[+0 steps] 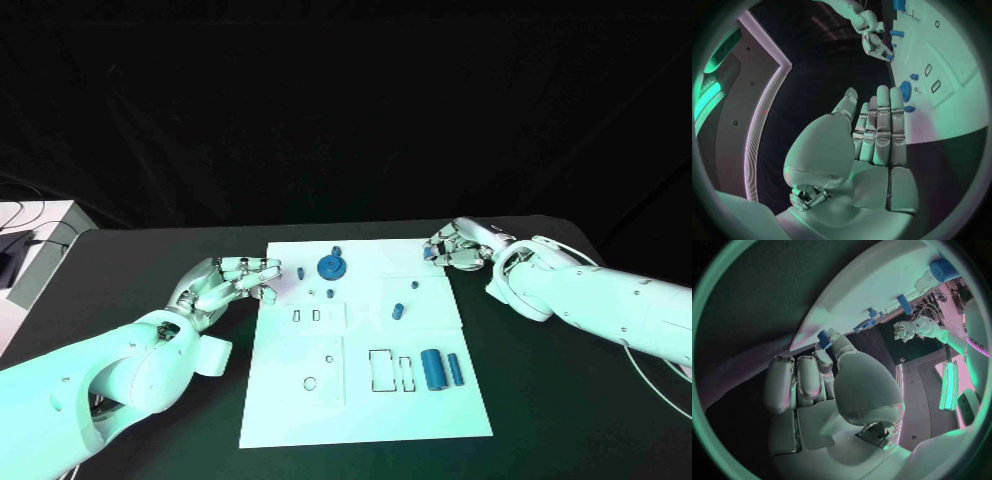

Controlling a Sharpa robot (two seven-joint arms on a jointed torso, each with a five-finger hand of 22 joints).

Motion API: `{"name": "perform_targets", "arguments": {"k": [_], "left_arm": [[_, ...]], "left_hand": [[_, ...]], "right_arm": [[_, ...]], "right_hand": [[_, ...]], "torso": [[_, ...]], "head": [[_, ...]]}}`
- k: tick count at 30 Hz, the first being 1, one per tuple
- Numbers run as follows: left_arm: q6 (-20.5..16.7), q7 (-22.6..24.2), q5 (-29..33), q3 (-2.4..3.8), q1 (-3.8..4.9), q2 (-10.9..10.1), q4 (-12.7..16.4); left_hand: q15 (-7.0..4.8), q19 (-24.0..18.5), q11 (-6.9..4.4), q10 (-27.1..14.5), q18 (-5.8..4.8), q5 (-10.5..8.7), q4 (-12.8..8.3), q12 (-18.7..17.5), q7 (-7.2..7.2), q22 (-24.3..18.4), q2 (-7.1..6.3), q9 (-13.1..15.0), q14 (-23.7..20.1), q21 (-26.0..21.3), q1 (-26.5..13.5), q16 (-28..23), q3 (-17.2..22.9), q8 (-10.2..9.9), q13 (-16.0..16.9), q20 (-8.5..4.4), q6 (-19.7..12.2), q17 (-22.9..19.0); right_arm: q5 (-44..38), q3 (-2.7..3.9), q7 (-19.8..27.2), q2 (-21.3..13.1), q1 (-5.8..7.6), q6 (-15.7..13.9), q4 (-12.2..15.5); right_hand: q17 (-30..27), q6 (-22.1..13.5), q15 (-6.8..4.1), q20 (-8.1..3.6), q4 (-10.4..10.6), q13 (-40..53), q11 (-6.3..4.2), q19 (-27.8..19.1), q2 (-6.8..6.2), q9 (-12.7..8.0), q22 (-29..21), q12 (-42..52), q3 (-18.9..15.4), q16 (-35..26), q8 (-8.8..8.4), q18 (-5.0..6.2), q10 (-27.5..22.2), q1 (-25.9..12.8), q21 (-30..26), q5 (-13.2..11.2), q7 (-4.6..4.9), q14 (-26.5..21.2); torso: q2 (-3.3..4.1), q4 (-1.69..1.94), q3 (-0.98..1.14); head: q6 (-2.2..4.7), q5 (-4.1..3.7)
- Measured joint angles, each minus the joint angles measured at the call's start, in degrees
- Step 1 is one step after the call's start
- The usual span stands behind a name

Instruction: Assemble the parts on the task board

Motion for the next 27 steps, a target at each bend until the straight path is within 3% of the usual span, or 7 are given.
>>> {"name": "perform_targets", "arguments": {"k": [5,9,16,27], "left_arm": [[0.0,-0.1,0.0,0.00,-0.01,0.0,-0.1],[-0.1,-0.1,0.0,0.00,-0.01,0.0,-0.3],[-0.2,-0.3,0.0,0.00,-0.01,0.3,-0.6],[-0.4,-0.6,0.0,0.00,-0.01,0.7,-0.7]], "left_hand": [[-0.31,0.0,-0.20,0.2,0.00,0.00,0.2,0.0,0.00,0.2,0.00,0.0,-0.3,0.4,0.0,0.6,-0.2,0.0,0.0,0.00,0.0,0.4],[-0.31,0.0,-0.20,0.2,0.00,0.00,0.2,0.0,0.00,0.3,0.00,0.0,-0.3,0.6,0.0,0.9,-0.2,0.0,0.0,0.00,0.0,0.5],[-0.31,-0.2,-0.16,0.2,0.00,0.00,0.3,0.0,0.00,0.5,0.00,0.0,-0.3,0.9,0.0,1.5,-0.3,0.0,0.0,-0.21,0.0,0.9],[-0.71,-0.4,-0.42,1.4,-0.01,0.00,0.5,0.0,-0.21,1.2,0.00,0.0,-0.7,1.9,0.0,3.2,-0.5,0.0,0.0,-0.41,0.2,1.7]], "right_arm": [[0.1,-0.03,-1.2,-0.9,0.77,-0.3,4.2],[0.2,0.03,-3.2,-1.1,1.92,-0.3,9.3],[-0.2,-0.01,-8.4,0.2,2.51,-0.3,16.7],[-4.7,-0.68,-16.9,4.3,2.48,-0.1,22.1]], "right_hand": [[0.0,0.0,0.00,0.00,0.0,0.1,-0.11,0.0,0.00,0.0,0.0,0.0,0.0,0.0,-0.12,0.00,0.1,0.0,0.0,-0.1,0.00,0.0],[0.0,0.0,0.00,0.00,0.0,0.2,-0.20,0.0,0.00,0.0,0.0,0.0,0.0,0.0,-0.04,-0.01,0.2,0.0,0.0,-0.1,0.00,0.0],[-0.2,0.0,0.01,0.01,-0.3,0.2,-0.28,0.0,0.07,-0.1,0.0,0.0,0.3,0.0,0.13,0.00,0.1,-0.1,0.0,0.8,0.01,0.0],[-0.3,0.0,0.01,0.01,-0.5,0.2,-0.38,0.0,0.20,-0.2,0.0,-0.2,0.2,0.0,0.11,0.00,0.0,-0.3,-0.2,0.7,0.02,0.0]], "torso": [[-0.04,-0.04,-0.02],[-0.08,-0.07,-0.07],[-0.26,0.00,-0.14],[-0.48,0.13,-0.34]], "head": [[-0.04,0.27],[-0.05,0.59],[-0.09,1.21],[-0.54,1.76]]}}
